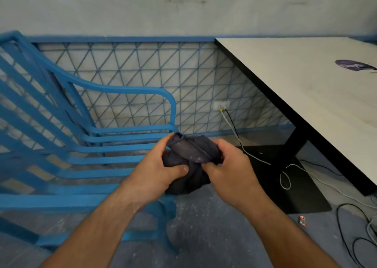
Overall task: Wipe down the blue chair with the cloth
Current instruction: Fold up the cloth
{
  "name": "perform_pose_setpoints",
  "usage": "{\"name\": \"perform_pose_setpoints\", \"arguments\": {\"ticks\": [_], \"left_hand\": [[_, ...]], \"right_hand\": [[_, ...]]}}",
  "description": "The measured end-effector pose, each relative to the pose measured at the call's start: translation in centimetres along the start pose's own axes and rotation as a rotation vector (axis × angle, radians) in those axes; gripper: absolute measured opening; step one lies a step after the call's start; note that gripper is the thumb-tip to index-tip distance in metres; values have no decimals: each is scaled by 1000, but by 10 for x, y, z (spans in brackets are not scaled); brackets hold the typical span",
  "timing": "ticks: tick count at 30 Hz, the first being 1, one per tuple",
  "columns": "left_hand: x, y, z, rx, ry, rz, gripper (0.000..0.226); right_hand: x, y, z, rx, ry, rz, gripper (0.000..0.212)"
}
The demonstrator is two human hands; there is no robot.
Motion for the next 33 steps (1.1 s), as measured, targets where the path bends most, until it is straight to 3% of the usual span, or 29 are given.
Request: {"name": "perform_pose_setpoints", "arguments": {"ticks": [3, 7, 10, 15, 17, 20, 22, 27, 33], "left_hand": [[26, -22, -5, -44, -201, 35, 87], [76, -38, -4, -92, -431, 150, 46], [115, -46, -2, -121, -501, 177, 27], [188, -60, 12, -173, -618, 233, 20], [217, -67, 22, -170, -673, 248, 28], [261, -77, 49, -183, -746, 299, 58], [283, -89, 70, -168, -824, 312, 65], [331, -132, 139, -100, -1009, 514, 19], [354, -189, 238, -238, -931, 577, 22]], "right_hand": [[-20, -19, -12, 27, 99, -22, 45], [-50, -38, -37, 12, 219, 4, 44], [-75, -48, -64, -16, 275, 36, 38], [-127, -56, -119, -20, 324, 28, 37], [-142, -57, -146, 4, 349, 43, 39], [-158, -59, -188, 55, 415, 51, 40], [-163, -60, -218, 93, 450, 60, 42], [-159, -59, -307, 241, 529, 65, 43], [-115, -43, -393, 384, 676, 77, 42]]}}
Point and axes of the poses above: each hand's wrist, its own y-axis away from the middle knuckle, its own z-axis out of the palm, x = y × z, the point moved 9 cm from there along -y, towards the middle knuckle, and after that the axes turned 9 degrees about -x, right-handed, at the moved point
